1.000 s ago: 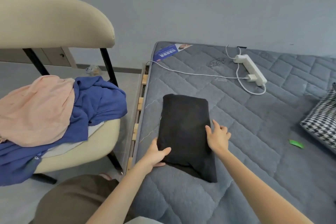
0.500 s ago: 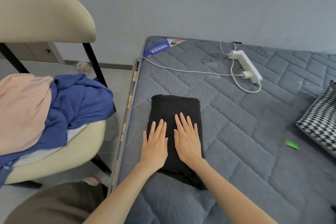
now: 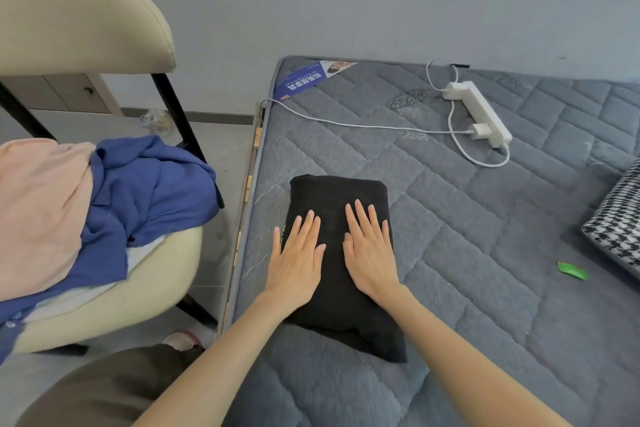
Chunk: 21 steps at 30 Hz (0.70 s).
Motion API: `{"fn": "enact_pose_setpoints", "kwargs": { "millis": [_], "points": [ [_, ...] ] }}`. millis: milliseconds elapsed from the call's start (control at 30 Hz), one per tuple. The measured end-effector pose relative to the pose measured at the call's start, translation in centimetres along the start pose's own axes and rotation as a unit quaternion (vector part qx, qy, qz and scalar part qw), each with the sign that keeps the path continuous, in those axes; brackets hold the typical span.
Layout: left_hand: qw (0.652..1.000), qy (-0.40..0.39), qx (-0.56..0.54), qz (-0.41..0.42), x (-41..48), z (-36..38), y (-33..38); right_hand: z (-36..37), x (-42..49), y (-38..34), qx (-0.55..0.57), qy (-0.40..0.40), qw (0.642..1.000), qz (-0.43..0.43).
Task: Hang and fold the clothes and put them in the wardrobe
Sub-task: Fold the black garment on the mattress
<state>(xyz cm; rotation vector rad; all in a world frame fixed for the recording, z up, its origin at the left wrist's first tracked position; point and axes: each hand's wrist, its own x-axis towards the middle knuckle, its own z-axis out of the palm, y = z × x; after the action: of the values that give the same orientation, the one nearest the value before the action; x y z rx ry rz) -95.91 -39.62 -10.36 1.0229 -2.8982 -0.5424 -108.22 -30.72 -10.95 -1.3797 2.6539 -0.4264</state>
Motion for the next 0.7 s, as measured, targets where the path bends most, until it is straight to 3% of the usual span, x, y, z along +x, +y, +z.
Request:
{"fn": "enact_pose_setpoints", "kwargs": {
  "millis": [233,467,700],
  "points": [
    [0.999,-0.02,0.027,0.001,5.7,0.0,0.4,1.2,3.2,0.9,0.024,0.025,0.999,0.024],
    [0.998,0.001,-0.036,-0.054,8.5,1.7,-0.6,2.7,4.6,1.4,0.073,0.075,0.988,0.113],
    [0.995,0.016,-0.061,-0.079,8.5,1.8,-0.8,3.1,4.5,1.1,0.068,0.085,0.986,0.125]
  ]
}}
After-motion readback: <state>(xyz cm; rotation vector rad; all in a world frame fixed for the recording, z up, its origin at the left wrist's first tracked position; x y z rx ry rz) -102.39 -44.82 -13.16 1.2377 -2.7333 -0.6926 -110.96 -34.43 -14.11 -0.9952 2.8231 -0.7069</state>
